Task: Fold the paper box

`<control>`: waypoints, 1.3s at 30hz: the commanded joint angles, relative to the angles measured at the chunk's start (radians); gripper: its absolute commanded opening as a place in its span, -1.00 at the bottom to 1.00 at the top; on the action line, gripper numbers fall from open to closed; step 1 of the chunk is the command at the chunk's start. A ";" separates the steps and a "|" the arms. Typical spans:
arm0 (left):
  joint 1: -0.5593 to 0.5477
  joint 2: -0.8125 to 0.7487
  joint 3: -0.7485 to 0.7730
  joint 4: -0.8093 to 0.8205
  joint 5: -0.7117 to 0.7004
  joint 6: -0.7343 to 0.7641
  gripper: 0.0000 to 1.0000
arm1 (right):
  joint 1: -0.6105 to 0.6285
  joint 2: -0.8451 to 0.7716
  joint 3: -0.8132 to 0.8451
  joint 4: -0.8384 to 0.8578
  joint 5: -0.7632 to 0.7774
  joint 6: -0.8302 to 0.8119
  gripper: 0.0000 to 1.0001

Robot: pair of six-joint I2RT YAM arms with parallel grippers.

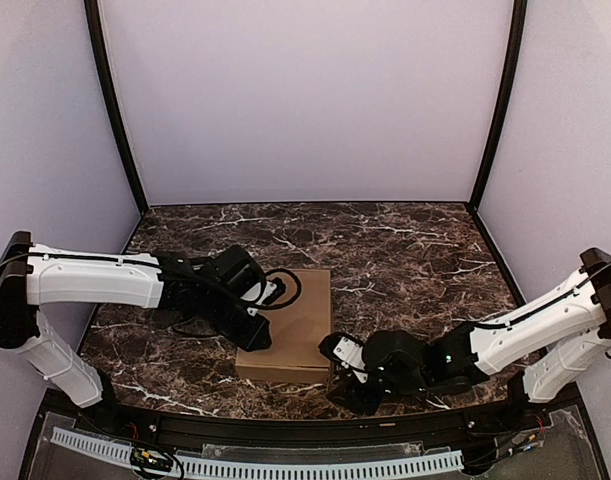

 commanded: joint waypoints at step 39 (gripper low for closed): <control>-0.100 0.069 -0.149 0.089 0.029 -0.082 -0.96 | 0.022 0.225 0.171 -0.028 0.314 0.253 -1.00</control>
